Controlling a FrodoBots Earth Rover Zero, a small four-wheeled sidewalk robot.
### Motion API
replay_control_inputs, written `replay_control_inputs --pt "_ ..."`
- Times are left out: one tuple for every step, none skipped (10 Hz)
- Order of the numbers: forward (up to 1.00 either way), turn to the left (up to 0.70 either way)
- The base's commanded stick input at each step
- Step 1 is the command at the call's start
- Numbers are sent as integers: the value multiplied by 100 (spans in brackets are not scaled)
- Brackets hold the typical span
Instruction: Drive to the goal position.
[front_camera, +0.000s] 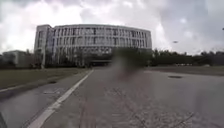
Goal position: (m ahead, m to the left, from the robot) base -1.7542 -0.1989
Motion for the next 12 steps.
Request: replay_control_inputs --pt "70 8" --pt "70 6" --pt "70 3" --pt "70 2" --pt "70 2" --pt "70 2" --pt "70 2" --pt "70 0" --pt "70 1" --pt "70 2" --pt "70 2" --pt "70 2"
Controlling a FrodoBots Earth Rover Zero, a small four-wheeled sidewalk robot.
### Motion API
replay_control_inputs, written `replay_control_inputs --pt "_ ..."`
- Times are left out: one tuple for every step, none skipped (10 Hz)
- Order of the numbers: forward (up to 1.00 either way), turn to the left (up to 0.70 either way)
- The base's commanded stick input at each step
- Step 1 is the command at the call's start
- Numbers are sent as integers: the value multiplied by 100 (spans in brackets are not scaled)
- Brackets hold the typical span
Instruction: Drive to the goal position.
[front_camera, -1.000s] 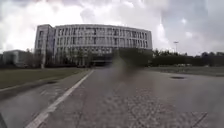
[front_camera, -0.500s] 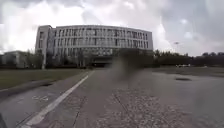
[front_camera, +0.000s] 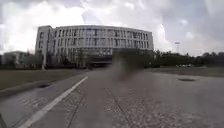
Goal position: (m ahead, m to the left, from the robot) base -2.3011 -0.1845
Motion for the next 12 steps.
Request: replay_control_inputs --pt "70 1" --pt "70 0" --pt "70 0" --pt "70 0" --pt "70 0" --pt "70 0" --pt "70 2" --pt "70 5" --pt "70 8" --pt "70 11" --pt "70 11" --pt "70 19"
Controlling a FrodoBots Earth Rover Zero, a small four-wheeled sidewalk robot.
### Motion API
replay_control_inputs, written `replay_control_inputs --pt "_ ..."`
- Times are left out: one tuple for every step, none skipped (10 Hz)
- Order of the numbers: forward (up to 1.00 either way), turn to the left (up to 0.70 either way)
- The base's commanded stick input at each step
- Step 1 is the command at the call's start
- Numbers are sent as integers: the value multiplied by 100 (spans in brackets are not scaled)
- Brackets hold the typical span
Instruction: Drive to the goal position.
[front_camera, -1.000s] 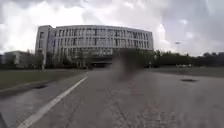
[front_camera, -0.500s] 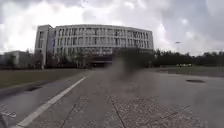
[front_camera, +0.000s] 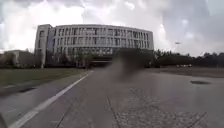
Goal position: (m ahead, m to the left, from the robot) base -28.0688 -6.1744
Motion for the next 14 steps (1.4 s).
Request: replay_control_inputs --pt "70 29" --pt "70 30" --pt "70 16" --pt "70 2" --pt "70 2" --pt "70 2" --pt "70 2" --pt "70 2" --pt "70 2" --pt "70 2" --pt "70 1" --pt "67 0" --pt "11 0" --pt "0 -11"
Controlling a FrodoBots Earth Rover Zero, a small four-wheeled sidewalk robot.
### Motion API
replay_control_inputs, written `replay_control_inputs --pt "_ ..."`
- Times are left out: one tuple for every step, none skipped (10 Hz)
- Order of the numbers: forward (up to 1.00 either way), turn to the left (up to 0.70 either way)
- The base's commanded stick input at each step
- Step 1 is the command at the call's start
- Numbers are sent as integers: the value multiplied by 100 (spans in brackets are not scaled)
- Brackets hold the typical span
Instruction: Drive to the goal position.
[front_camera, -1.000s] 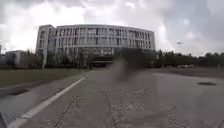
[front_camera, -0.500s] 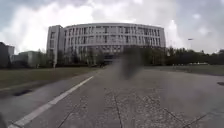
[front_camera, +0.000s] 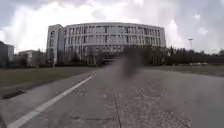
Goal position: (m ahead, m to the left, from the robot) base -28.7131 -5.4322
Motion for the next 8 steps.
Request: replay_control_inputs --pt "0 -57" --pt "0 -66" --pt "0 -67" --pt "0 -67" --pt "0 -67" --pt "0 -67" --pt "0 -67" --pt "0 -67"
